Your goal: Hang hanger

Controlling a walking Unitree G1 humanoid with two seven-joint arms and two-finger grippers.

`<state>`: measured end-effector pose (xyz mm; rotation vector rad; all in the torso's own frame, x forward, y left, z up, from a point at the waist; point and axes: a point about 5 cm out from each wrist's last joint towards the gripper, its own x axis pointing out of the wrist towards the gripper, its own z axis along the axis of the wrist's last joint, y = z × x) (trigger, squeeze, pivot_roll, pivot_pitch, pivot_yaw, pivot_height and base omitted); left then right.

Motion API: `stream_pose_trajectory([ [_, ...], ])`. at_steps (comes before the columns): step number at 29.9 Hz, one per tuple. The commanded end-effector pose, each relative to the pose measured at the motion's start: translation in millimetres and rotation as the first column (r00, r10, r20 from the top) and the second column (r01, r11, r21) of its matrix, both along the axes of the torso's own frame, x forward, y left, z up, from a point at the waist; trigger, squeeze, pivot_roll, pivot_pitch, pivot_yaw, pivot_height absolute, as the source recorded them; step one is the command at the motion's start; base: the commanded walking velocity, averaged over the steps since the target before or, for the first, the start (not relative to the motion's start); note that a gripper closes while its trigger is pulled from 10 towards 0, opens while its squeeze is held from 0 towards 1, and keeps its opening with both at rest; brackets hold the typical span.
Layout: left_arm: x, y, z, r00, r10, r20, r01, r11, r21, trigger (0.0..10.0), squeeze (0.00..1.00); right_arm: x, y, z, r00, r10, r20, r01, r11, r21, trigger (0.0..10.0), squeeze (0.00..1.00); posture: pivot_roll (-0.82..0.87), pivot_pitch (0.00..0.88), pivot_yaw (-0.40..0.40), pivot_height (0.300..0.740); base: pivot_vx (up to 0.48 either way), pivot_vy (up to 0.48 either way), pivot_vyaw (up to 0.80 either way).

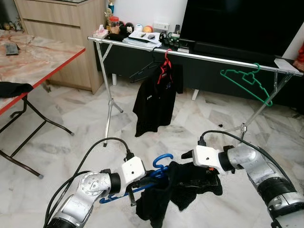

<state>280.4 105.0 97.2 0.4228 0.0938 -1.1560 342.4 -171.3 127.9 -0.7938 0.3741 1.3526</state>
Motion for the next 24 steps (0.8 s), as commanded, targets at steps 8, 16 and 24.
stream_pose_trajectory([
  [8,-0.7,-12.0,14,0.995,-0.079,0.063,0.079,0.997,0.008,10.0,0.00,-2.9,9.1,-4,0.998,0.057,-0.030,-0.056,0.998,0.025,10.0,0.00,0.08,0.012,-0.126,0.740,0.000,0.000,0.00],
  [16,-0.4,-15.0,16,0.993,-0.091,0.072,0.090,0.996,0.011,10.0,0.00,-5.0,11.0,-9,0.996,0.069,-0.057,-0.067,0.997,0.031,0.0,0.00,0.09,0.000,-0.127,0.740,0.000,0.000,0.00],
  [24,0.2,-19.1,21,0.986,-0.118,0.120,0.115,0.993,0.031,10.0,0.00,-6.9,14.1,-13,0.993,0.077,-0.091,-0.073,0.996,0.048,0.0,0.00,0.09,0.000,-0.128,0.740,0.000,0.000,0.00],
])
